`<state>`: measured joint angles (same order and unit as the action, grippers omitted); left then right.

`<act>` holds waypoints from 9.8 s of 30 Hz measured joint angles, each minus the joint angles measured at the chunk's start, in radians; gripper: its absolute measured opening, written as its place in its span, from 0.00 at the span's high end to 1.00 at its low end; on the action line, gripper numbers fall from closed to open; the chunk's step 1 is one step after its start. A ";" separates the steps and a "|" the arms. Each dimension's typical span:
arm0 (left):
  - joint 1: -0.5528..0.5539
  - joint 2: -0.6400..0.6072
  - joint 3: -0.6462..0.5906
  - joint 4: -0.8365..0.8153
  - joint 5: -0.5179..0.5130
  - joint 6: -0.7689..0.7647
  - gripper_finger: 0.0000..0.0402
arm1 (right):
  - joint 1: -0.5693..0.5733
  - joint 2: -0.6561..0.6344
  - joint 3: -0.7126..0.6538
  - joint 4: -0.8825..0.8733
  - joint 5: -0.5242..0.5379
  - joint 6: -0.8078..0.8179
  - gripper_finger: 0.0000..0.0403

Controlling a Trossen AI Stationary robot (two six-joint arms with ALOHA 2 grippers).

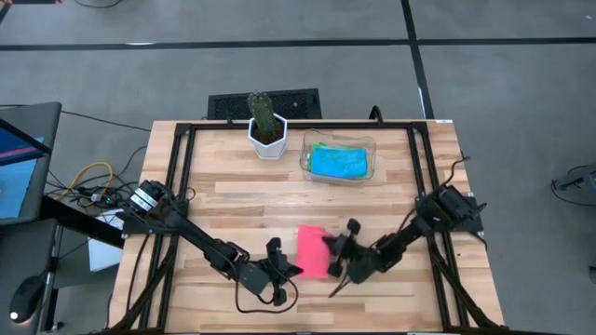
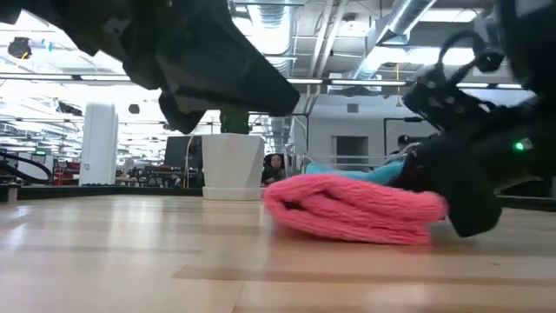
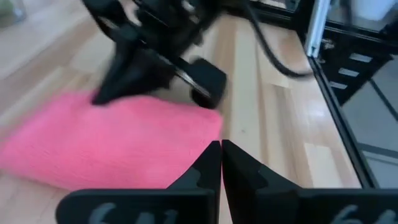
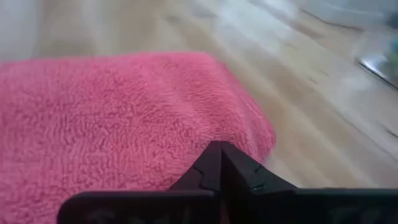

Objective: Fold microfiber towels
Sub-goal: Fold the pink towel, then put the folded pink towel into the transparent bin, then return to Home Position

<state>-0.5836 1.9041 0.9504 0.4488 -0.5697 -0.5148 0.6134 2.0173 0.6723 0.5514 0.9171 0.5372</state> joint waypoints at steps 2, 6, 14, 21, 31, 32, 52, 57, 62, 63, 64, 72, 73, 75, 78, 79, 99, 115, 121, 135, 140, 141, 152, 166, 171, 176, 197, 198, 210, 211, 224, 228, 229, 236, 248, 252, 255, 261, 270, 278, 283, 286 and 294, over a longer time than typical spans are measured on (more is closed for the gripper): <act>0.002 0.011 0.000 0.000 0.011 0.002 0.99 | -0.011 -0.001 -0.046 0.060 -0.003 0.030 0.94; 0.011 0.040 0.001 0.041 0.030 0.022 1.00 | -0.016 -0.011 -0.078 0.171 -0.026 -0.048 0.97; 0.017 0.023 0.000 0.021 -0.012 0.063 1.00 | 0.043 -0.062 -0.005 0.425 -0.018 -0.257 0.92; 0.013 -0.032 0.000 -0.028 -0.076 0.115 1.00 | 0.047 0.153 0.171 0.427 -0.125 -0.266 0.97; 0.013 -0.045 0.000 -0.094 -0.065 0.112 1.00 | 0.041 0.240 0.205 0.416 -0.134 -0.195 0.94; 0.013 -0.045 0.000 -0.102 -0.069 0.113 1.00 | 0.041 0.220 0.200 0.404 -0.130 -0.226 0.95; 0.097 0.171 0.000 0.153 0.085 0.135 1.00 | -0.136 0.187 0.061 0.426 -0.172 -0.207 0.95; 0.126 0.149 0.000 0.110 0.151 0.092 1.00 | -0.117 0.064 0.016 0.398 -0.149 -0.311 0.93; 0.130 0.016 0.001 0.054 0.118 0.190 1.00 | -0.071 -0.177 -0.051 0.253 -0.146 -0.289 0.94; 0.132 -0.016 0.002 0.030 0.104 0.219 1.00 | -0.059 -0.216 -0.060 0.203 -0.166 -0.258 0.94; 0.135 -0.046 0.001 0.004 0.086 0.258 1.00 | -0.043 -0.252 -0.066 0.166 -0.173 -0.225 0.94; 0.300 -0.068 0.003 -0.004 0.243 0.396 1.00 | 0.108 -0.255 -0.020 0.054 -0.275 -0.010 0.96; 0.329 -0.051 0.002 -0.004 0.319 0.378 1.00 | 0.124 -0.247 -0.006 0.022 -0.271 0.022 0.96; 0.371 -0.010 0.000 0.018 0.405 0.345 1.00 | 0.145 -0.236 0.023 -0.063 -0.268 0.086 0.97; 0.401 0.035 0.001 0.029 0.451 0.319 1.00 | 0.156 -0.234 0.072 -0.180 -0.262 0.147 0.95; 0.407 0.050 0.001 0.028 0.458 0.316 1.00 | 0.159 -0.234 0.085 -0.204 -0.261 0.152 0.94; 0.395 -0.003 0.002 -0.084 0.521 0.284 1.00 | -0.289 -0.459 0.299 -1.004 -0.660 -0.163 0.52; 0.135 -0.288 0.003 -0.469 0.181 0.220 1.00 | -0.527 -0.148 0.381 -0.821 -0.979 -0.424 0.34; 0.079 -0.302 0.003 -0.514 0.074 0.185 1.00 | -0.491 -0.038 0.458 -0.883 -0.954 -0.392 0.36; 0.032 -0.302 0.003 -0.572 0.056 0.144 1.00 | -0.464 -0.058 0.490 -0.963 -0.957 -0.366 0.94; 0.015 -0.302 0.003 -0.589 0.050 0.136 1.00 | -0.485 -0.101 0.528 -0.990 -0.966 -0.333 0.95; 0.009 -0.302 0.003 -0.600 0.038 0.131 1.00 | -0.496 -0.129 0.532 -0.988 -0.962 -0.318 0.95; -0.040 -0.302 0.003 -0.646 -0.052 0.100 1.00 | -0.721 -0.419 0.535 -1.021 -0.894 -0.276 0.95; -0.049 -0.302 0.003 -0.675 -0.074 0.082 1.00 | -1.028 -0.567 0.497 -0.971 -0.785 -0.210 0.95; -0.049 -0.302 0.003 -0.676 -0.074 0.082 1.00 | -1.093 -0.588 0.312 -0.846 -0.787 -0.069 0.95; -0.049 -0.302 0.003 -0.676 -0.074 0.089 1.00 | -1.115 -0.639 0.117 -0.684 -0.810 0.047 0.95; -0.024 -0.301 0.003 -0.676 -0.091 0.111 1.00 | -1.034 -0.620 0.134 -0.408 -0.844 0.158 0.95; -0.024 -0.301 0.003 -0.676 -0.091 0.110 1.00 | -1.027 -0.601 0.134 -0.409 -0.841 0.167 0.95; -0.023 -0.301 0.003 -0.678 -0.092 0.115 1.00 | -0.975 -0.671 0.133 -0.689 -0.703 0.173 0.95; -0.023 -0.301 0.003 -0.678 -0.092 0.114 1.00 | -0.975 -0.674 0.130 -0.724 -0.703 0.175 0.95; -0.023 -0.301 0.003 -0.666 -0.092 0.108 1.00 | -0.978 -0.677 0.026 -0.839 -0.652 0.270 0.84; -0.023 -0.301 0.003 -0.659 -0.092 0.108 1.00 | -0.984 -0.686 0.025 -0.869 -0.652 0.240 0.71; -0.023 -0.301 0.003 -0.659 -0.092 0.103 1.00 | -0.989 -0.698 0.025 -0.876 -0.652 0.232 0.68; -0.009 -0.301 0.003 -0.659 -0.093 0.072 1.00 | -1.026 -0.826 0.025 -0.906 -0.614 0.187 0.50; 0.053 -0.556 0.003 -0.826 -0.175 0.253 1.00 | -0.866 -0.985 0.024 -0.585 -0.666 -0.218 0.54; 0.132 -0.827 0.003 -1.001 -0.160 0.324 1.00 | -0.798 -1.141 0.034 -0.574 -0.706 -0.410 0.57; 0.250 -1.063 -0.029 -0.996 -0.030 0.383 1.00 | -0.764 -1.293 0.037 -0.596 -0.731 -0.549 0.59; 0.512 -1.437 -0.288 -0.799 0.324 0.452 1.00 | -0.715 -1.559 -0.051 -0.646 -0.756 -0.650 0.62; 0.707 -1.710 -0.611 -0.641 0.499 0.319 1.00 | -0.707 -1.894 -0.400 -0.475 -0.754 -0.561 0.66; 0.720 -1.823 -0.791 -0.576 0.566 0.168 1.00 | -0.682 -2.015 -0.663 -0.250 -0.759 -0.432 0.67; 0.720 -1.876 -0.900 -0.519 0.615 0.149 1.00 | -0.660 -1.989 -0.666 -0.276 -0.744 -0.387 0.67; 0.718 -1.873 -0.901 -0.484 0.699 0.206 1.00 | -0.660 -1.991 -0.666 -0.289 -0.689 -0.380 0.67; 0.714 -1.858 -0.903 -0.498 0.738 0.252 1.00 | -0.661 -1.991 -0.666 -0.338 -0.665 -0.379 0.67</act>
<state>0.1304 0.0458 0.0475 -0.0490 0.1684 -0.2633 -0.0475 0.0262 0.0067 0.2131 0.2523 0.1577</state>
